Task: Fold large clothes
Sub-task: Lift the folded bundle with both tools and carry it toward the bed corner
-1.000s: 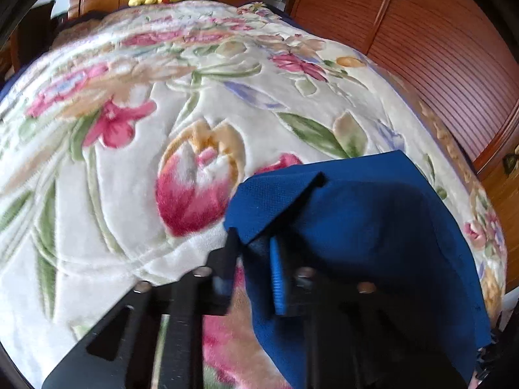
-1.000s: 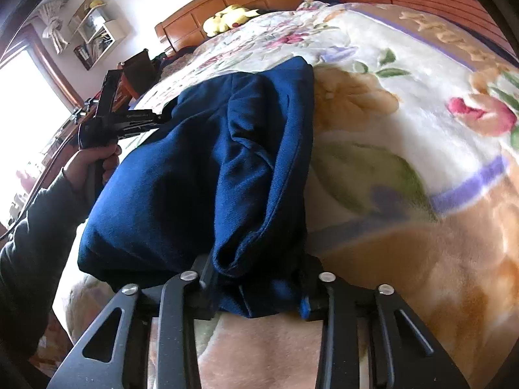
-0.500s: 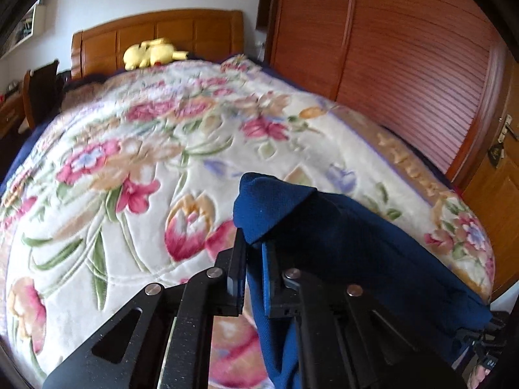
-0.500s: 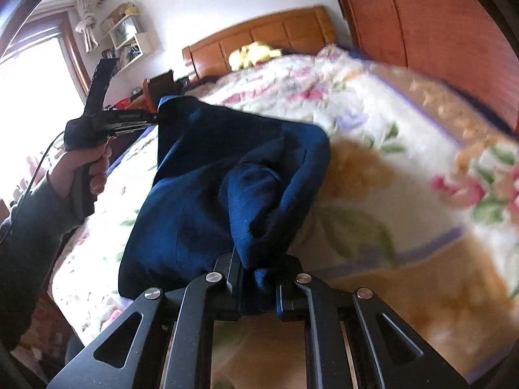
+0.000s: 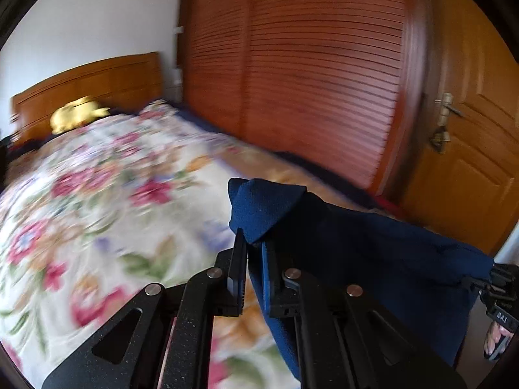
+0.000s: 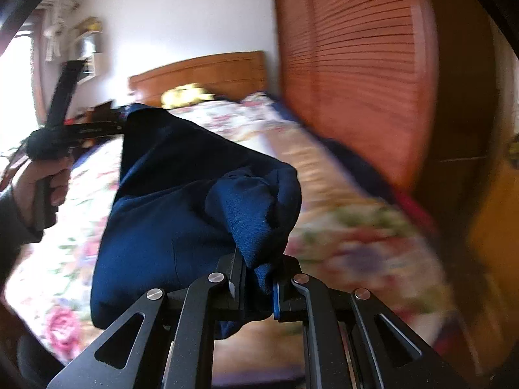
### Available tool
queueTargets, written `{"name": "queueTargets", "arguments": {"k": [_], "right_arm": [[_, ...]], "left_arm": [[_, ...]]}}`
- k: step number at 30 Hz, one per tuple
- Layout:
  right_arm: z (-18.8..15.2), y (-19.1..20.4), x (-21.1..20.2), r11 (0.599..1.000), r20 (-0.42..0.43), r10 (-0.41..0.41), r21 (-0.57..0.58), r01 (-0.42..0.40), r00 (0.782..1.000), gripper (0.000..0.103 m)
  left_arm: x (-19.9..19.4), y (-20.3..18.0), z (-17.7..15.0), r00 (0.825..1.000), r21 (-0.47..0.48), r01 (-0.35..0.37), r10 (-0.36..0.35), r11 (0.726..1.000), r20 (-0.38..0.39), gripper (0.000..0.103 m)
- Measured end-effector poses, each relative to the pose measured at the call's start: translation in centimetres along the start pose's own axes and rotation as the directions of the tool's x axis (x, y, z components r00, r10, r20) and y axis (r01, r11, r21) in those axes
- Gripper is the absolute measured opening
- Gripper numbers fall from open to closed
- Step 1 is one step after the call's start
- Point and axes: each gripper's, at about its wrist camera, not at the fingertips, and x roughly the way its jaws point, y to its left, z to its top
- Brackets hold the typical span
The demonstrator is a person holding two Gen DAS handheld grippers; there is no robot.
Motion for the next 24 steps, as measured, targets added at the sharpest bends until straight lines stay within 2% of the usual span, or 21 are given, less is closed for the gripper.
{"name": "queueTargets", "arguments": {"k": [4, 8, 10, 12, 14, 17, 20, 21, 22, 24], "right_arm": [[1.3, -5.9, -2.0, 0.987, -0.008, -0.161, 0.014, 0.162, 0.987, 0.011], [1.8, -11.1, -3.1, 0.948, -0.039, -0.315, 0.041, 0.316, 0.948, 0.011], [1.2, -13.0, -2.6, 0.927, -0.068, -0.365, 0.067, 0.369, 0.929, 0.012], [-0.1, -14.7, -0.7, 0.912, -0.129, -0.386, 0.097, 0.399, 0.913, 0.013], [-1.3, -15.8, 1.9, 0.903, -0.206, -0.388, 0.113, 0.415, 0.898, 0.014], [-3.2, -16.6, 4.3, 0.873, -0.275, -0.423, 0.131, 0.469, 0.863, 0.022], [-3.4, -16.7, 3.6, 0.863, -0.238, -0.413, 0.204, 0.461, 0.879, 0.042], [-3.3, -16.6, 3.1, 0.857, -0.224, -0.428, 0.207, 0.471, 0.876, 0.046], [-3.3, -16.6, 2.2, 0.855, -0.203, -0.444, 0.198, 0.480, 0.873, 0.048], [-3.3, -16.0, 0.6, 0.848, -0.160, -0.481, 0.166, 0.504, 0.862, 0.054]], "left_arm": [[2.9, -6.7, 2.6, 0.994, 0.055, 0.104, -0.105, 0.993, 0.016, 0.008], [6.0, -12.9, 4.3, 0.984, 0.106, 0.178, -0.180, 0.978, 0.012, 0.010], [8.0, -15.3, 4.3, 0.980, 0.127, 0.198, -0.196, 0.972, -0.023, 0.012], [10.7, -17.0, 3.1, 0.973, 0.135, 0.219, -0.206, 0.966, -0.101, 0.014], [12.8, -17.4, 1.2, 0.966, 0.134, 0.219, -0.195, 0.967, -0.170, 0.015], [13.2, -16.2, -1.2, 0.969, 0.133, 0.205, -0.181, 0.970, -0.170, 0.016], [12.2, -14.9, -2.5, 0.968, 0.143, 0.199, -0.171, 0.970, -0.186, 0.025], [11.6, -14.4, -2.7, 0.969, 0.149, 0.196, -0.168, 0.969, -0.178, 0.028], [11.2, -14.3, -3.0, 0.970, 0.152, 0.196, -0.169, 0.969, -0.174, 0.034], [9.5, -13.1, -3.3, 0.970, 0.152, 0.205, -0.180, 0.967, -0.161, 0.037]]}}
